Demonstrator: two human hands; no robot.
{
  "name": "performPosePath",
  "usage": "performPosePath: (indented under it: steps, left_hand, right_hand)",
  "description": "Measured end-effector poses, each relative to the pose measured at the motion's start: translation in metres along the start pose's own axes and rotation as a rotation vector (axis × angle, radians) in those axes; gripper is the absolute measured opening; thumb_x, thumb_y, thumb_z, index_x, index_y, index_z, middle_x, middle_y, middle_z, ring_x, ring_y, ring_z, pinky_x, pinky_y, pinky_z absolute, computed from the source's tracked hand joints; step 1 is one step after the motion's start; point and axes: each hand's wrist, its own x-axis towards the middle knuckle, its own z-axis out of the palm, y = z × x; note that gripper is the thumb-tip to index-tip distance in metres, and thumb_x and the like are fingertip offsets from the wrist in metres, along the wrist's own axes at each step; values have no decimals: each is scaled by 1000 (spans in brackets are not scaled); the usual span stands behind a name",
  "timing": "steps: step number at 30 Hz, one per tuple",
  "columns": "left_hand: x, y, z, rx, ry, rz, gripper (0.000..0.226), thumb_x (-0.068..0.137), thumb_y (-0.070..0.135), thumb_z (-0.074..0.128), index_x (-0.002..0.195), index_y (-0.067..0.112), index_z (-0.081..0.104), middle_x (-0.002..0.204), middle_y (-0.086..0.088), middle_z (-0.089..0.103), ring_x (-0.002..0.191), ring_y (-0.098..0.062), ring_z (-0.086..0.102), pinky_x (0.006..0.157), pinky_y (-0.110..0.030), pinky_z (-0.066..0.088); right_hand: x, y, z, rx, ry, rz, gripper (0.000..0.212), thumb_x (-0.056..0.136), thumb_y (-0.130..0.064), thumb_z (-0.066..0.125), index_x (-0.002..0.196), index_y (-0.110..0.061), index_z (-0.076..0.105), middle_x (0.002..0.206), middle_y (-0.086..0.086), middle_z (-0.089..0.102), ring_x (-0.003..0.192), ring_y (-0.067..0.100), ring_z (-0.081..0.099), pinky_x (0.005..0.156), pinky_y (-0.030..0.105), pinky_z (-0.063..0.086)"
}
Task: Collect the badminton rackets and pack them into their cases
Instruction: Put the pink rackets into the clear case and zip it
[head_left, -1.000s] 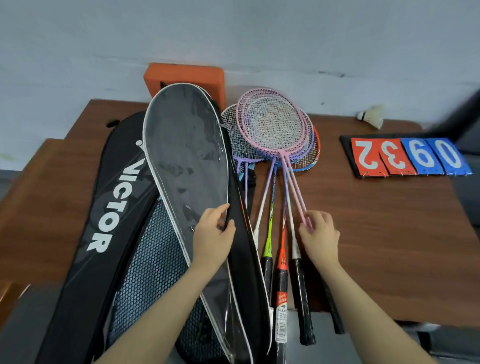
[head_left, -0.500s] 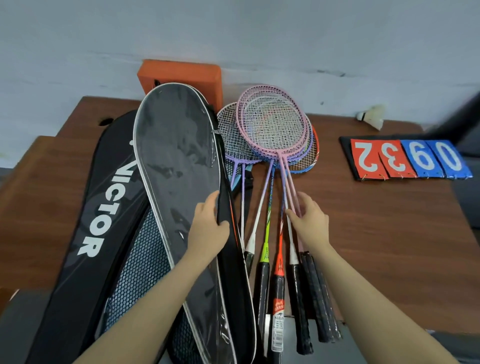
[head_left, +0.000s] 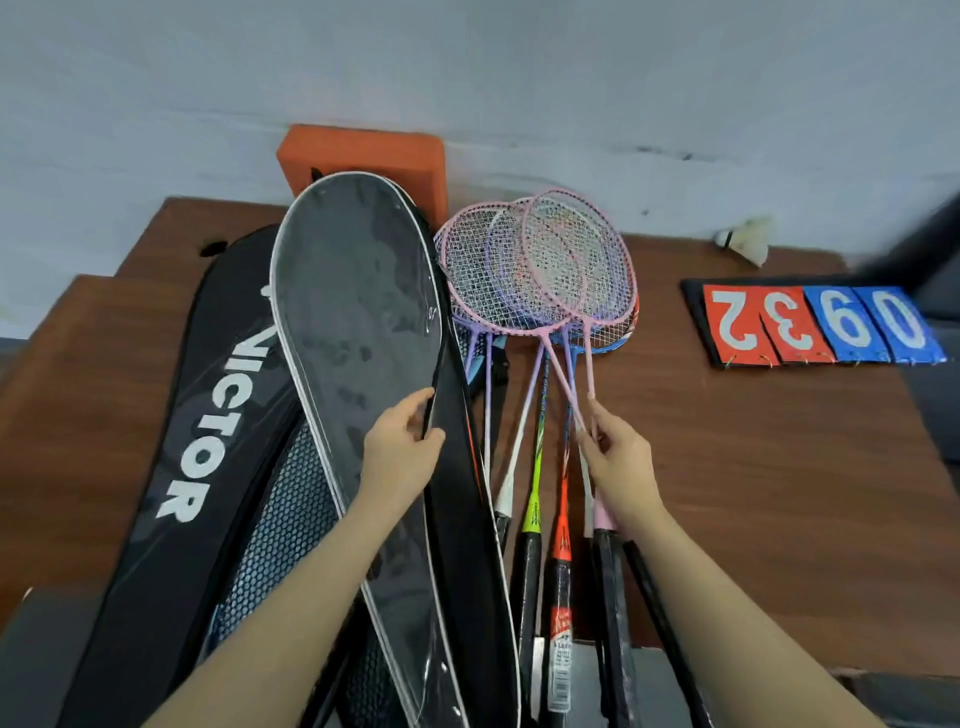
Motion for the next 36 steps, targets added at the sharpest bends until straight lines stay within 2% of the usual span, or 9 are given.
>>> performPosePath:
  steps: [4,6,12,15,22,27,30,34,36]
  left_hand:
    - [-14,1,-4,-81,29,12,47,85,7,53,129,21,53,110,-7,63,100,-26,61,94,-43,48]
    - [-20,2,-6,-122,53,21,45,86,5,54,129,18,53,109,-13,64,100,-30,61,95,-46,47]
    - [-34,3,-15,-136,109,78,45,85,3,56,127,17,55,107,0,60,90,-6,58,94,-25,44]
    - [-39,2,-19,-177,144,75,43,85,3,55,126,18,57,112,4,59,90,4,56,92,-18,41]
    - [-35,18,-2,-282,163,8,41,87,8,52,127,18,56,124,-1,58,105,-9,58,98,-34,46]
    - [-35,25,17,-303,248,-39,40,86,5,48,124,14,57,110,2,66,93,-14,62,88,-29,51]
    - [-34,29,26,-321,258,-12,36,85,4,50,116,15,63,81,19,64,67,3,56,64,-7,45]
    - [-33,31,35,-286,133,50,37,86,12,57,124,15,58,111,-1,67,95,-12,63,90,-30,49]
    - [-32,31,37,-271,108,78,38,87,12,59,125,14,57,112,-5,67,96,-17,63,90,-37,50]
  right_hand:
    - [-9,-5,-4,53,37,12,53,89,-11,59,138,-16,43,116,-13,60,102,0,56,89,12,41]
    - [-13,-5,-7,0,55,17,48,89,-13,59,135,-13,47,111,-3,65,94,5,59,82,14,42]
    - [-41,-15,-20,91,106,-136,37,89,-18,60,122,-32,57,76,1,62,72,9,57,63,10,41]
    - [-51,-23,-26,67,94,-182,42,88,-11,61,128,-23,55,74,0,59,70,6,54,64,9,40]
    - [-81,-33,-41,-97,47,-301,41,88,-5,59,127,-15,56,68,-7,47,69,3,50,61,6,35]
    - [-114,-13,-53,-145,61,-245,44,87,-1,58,130,-12,53,70,-8,45,69,-3,49,62,2,34]
    - [-127,-2,-63,-171,65,-202,47,84,5,58,128,-7,54,73,-17,43,70,-6,48,65,0,33]
    - [-137,13,-74,-215,2,-178,46,85,3,56,130,-9,53,75,-5,48,65,4,46,64,7,35]
    - [-138,15,-76,-217,-40,-182,45,86,1,56,130,-10,54,76,-4,50,67,7,48,63,7,35]
